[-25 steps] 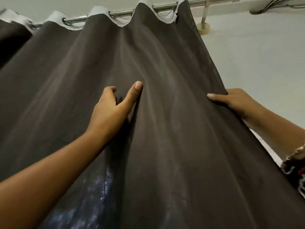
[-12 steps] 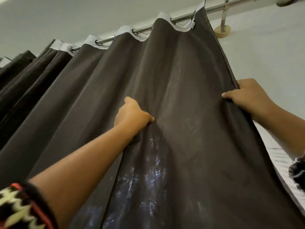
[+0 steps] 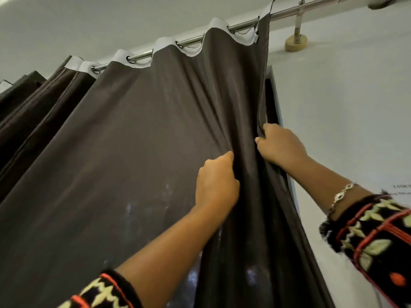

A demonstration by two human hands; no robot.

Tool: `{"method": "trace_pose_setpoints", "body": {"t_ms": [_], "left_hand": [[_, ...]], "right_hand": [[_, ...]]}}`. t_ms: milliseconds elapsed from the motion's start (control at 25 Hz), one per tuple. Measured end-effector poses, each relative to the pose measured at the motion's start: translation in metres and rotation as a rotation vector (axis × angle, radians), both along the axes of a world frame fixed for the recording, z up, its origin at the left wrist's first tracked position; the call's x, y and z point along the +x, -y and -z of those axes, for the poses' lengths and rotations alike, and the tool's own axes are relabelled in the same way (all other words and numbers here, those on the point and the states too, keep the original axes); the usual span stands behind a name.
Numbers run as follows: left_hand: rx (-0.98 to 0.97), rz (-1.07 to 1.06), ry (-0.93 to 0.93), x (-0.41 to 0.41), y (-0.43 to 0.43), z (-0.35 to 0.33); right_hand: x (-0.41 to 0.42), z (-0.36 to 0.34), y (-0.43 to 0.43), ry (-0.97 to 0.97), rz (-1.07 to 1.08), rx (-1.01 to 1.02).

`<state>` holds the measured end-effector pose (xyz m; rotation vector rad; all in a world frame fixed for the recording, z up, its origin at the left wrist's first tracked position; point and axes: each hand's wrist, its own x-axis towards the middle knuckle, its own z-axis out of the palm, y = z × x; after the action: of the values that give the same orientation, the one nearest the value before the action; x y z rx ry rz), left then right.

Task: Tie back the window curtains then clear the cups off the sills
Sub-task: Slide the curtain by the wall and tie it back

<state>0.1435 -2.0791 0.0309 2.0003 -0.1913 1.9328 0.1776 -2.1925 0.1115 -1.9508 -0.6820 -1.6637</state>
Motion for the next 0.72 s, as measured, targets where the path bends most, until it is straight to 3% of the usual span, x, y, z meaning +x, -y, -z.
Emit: {"method": "trace_pose_setpoints", "body": {"t_ms": [400,560,720], "left_hand": [[0.256,0.34,0.02,0.004,0.101,-0.03],[0.222,0.289,-0.02,0.016,0.102,-0.014],[0.157,0.224,-0.014,0.013,0.087,-0.004]], "right_hand": [[0.006,-0.033,0.09,0.0,-0.148,0.196],[-0.004,-0.027,0.089,-0.006,-0.145,0.165],[-0.005,-0.015,0.05,-0.095,0.019,0.062]]}}
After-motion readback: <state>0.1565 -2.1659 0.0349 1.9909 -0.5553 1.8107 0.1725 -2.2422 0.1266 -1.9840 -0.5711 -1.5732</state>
